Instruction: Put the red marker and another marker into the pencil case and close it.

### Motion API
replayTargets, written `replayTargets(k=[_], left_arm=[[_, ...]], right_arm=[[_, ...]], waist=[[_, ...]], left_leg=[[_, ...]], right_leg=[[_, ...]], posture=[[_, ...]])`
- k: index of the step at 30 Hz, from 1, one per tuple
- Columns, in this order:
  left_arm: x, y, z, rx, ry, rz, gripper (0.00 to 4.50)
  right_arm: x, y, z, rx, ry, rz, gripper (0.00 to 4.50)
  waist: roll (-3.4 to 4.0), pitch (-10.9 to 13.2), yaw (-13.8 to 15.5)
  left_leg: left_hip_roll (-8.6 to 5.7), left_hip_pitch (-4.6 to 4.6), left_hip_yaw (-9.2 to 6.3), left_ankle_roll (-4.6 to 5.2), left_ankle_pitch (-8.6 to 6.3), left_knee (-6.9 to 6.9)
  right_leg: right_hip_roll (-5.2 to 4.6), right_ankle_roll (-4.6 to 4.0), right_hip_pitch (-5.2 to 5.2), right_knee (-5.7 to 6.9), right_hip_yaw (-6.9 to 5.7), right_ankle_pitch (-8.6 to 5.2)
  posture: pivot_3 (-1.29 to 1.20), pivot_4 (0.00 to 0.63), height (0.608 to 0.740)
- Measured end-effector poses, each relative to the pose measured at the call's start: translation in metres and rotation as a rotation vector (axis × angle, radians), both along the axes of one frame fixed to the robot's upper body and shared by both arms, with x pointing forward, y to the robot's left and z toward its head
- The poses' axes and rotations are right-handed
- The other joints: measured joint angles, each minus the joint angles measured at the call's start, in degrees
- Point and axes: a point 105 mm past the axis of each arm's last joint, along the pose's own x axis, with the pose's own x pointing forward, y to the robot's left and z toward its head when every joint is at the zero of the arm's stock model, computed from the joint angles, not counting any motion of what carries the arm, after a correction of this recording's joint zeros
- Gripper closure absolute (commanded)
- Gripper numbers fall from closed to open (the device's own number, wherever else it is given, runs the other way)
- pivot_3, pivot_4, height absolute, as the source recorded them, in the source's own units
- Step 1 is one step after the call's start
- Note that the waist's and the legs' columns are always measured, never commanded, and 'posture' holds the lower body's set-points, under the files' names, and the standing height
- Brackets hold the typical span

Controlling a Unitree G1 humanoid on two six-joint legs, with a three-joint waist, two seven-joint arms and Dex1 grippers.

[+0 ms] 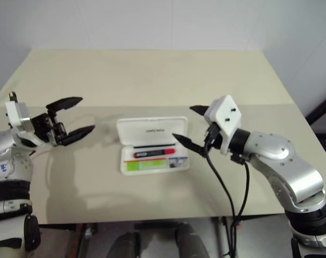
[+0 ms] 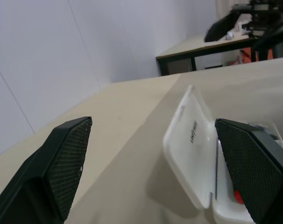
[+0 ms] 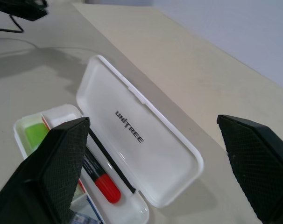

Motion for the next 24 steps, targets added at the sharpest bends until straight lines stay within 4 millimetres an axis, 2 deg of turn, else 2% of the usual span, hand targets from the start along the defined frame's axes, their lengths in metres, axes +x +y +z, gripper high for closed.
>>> replayTargets(k=[4, 11, 21, 24], left_arm=[[0.013, 0.005, 0.001, -0.047, 0.048, -0.006, 0.00], [0.046, 0.005, -0.003, -0.092, 0.196, 0.051, 0.00], [0.069, -0.007, -0.043, 0.019, 0.471, 0.131, 0.00], [0.075, -0.011, -0.050, 0.033, 0.528, 0.159, 0.00]], right_arm=[[-0.002, -0.003, 0.006, 0.004, -0.023, 0.017, 0.03], [-0.003, -0.011, -0.003, -0.035, -0.050, 0.013, 0.03], [-0.006, -0.022, -0.012, -0.058, -0.048, -0.020, 0.03], [-0.009, -0.024, -0.009, -0.058, -0.069, -0.034, 0.03]], waist=[[0.00, 0.0, 0.0], [0.00, 0.0, 0.0], [0.00, 0.0, 0.1], [-0.01, 0.0, 0.2]], left_leg=[[-0.02, -0.01, 0.00, 0.01, -0.01, 0.01], [-0.05, -0.03, -0.03, 0.01, -0.01, 0.02], [-0.04, -0.04, -0.02, 0.01, -0.01, 0.03], [-0.04, -0.05, -0.03, 0.01, -0.01, 0.05]], right_leg=[[-0.01, 0.01, 0.02, -0.03, 0.00, 0.01], [0.01, 0.02, 0.02, -0.03, -0.01, 0.01], [0.04, 0.03, 0.00, 0.02, 0.01, 0.01], [0.03, 0.04, 0.00, 0.02, 0.01, 0.02]], posture=[[0.00, 0.150, 0.740], [0.00, 0.150, 0.740], [0.00, 0.150, 0.740], [0.00, 0.150, 0.740]])
